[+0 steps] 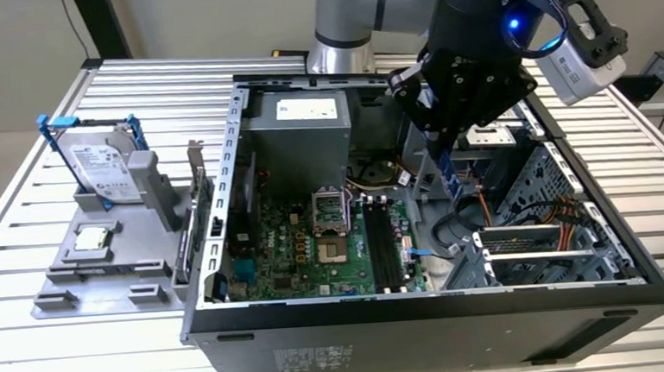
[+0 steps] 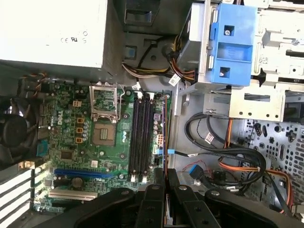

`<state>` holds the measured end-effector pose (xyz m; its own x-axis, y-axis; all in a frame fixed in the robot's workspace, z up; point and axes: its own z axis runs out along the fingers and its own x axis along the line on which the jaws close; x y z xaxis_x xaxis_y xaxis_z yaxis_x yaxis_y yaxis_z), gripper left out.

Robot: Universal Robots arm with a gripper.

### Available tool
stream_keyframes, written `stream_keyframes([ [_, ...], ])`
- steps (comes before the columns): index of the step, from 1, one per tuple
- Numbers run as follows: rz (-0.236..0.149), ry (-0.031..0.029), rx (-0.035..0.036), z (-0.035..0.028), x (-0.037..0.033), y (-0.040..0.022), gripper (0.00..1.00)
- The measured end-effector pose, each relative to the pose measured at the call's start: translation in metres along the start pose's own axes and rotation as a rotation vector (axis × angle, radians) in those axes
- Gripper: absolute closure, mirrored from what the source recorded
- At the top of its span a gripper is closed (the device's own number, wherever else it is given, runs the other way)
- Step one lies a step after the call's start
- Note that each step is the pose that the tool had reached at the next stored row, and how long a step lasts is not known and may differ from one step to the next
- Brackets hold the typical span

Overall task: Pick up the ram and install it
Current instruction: 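Insert the ram into the slot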

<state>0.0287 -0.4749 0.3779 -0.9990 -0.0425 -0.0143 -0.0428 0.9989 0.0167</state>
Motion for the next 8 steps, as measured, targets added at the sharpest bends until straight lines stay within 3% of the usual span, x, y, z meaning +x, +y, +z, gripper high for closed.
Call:
stream_keyframes([
  [8, 0.012, -0.0002, 0.0002, 0.0001, 0.0, 0.0, 1.0],
])
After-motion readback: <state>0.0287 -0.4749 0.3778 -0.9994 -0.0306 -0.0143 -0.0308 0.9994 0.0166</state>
